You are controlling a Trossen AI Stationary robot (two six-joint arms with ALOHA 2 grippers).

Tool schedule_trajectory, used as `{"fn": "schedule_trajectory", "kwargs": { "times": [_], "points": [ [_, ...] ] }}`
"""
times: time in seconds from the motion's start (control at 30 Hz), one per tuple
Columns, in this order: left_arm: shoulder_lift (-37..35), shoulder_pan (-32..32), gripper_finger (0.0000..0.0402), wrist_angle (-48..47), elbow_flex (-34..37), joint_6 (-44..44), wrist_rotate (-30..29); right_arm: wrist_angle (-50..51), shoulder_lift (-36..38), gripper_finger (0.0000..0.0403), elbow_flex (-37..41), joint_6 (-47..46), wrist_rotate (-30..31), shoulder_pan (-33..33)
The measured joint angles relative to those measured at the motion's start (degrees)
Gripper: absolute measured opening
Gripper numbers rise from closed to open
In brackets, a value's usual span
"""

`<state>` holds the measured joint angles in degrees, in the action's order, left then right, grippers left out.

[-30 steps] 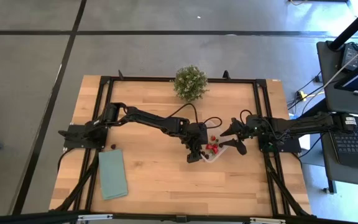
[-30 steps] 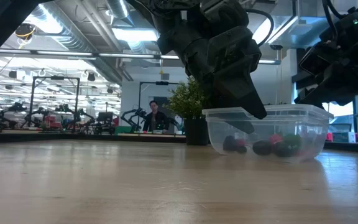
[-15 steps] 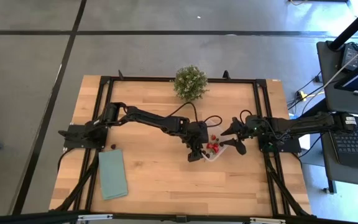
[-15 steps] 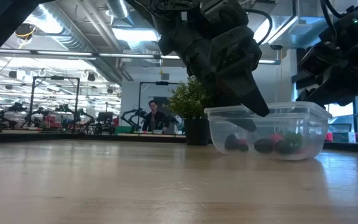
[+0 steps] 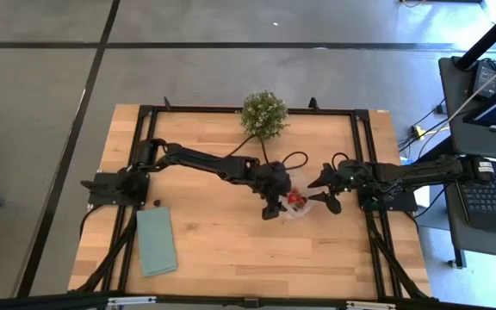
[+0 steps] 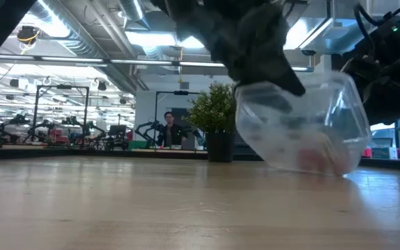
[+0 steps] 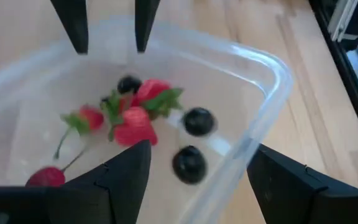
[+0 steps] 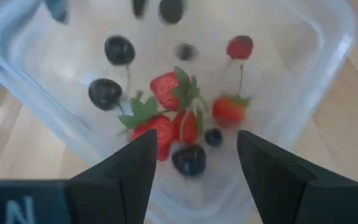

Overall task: Pick and placing Produce into tupperware
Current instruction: Adjust the bin on the table, then put the blackberry into the bin

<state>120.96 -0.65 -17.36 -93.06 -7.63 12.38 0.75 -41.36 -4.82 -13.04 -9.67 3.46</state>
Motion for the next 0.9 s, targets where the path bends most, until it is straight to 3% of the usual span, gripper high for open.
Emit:
{"fn": "schedule_trajectory", "kwargs": {
  "times": [0.17, 0.37, 0.77, 0.9],
  "points": [
    [-3.69, 0.55, 0.0251, -0.11, 0.10, -0.26, -0.76, 3.74, -0.32, 0.0226, 0.70, 0.36, 0.71, 0.02],
    [-3.28, 0.86, 0.0251, -1.70, 0.22, -0.51, -2.73, 6.32, -0.57, 0.0226, 0.55, -0.45, 0.85, -0.09],
    [-1.41, -1.63, 0.0251, -3.01, 0.16, -0.26, -3.57, 3.09, -0.57, 0.0226, 0.37, -1.94, 1.07, -0.06],
    [-4.06, -1.61, 0.0251, -8.24, 0.13, 1.05, -5.30, 2.86, -0.56, 0.0226, 0.37, -3.00, 1.13, -0.06]
  ]
}}
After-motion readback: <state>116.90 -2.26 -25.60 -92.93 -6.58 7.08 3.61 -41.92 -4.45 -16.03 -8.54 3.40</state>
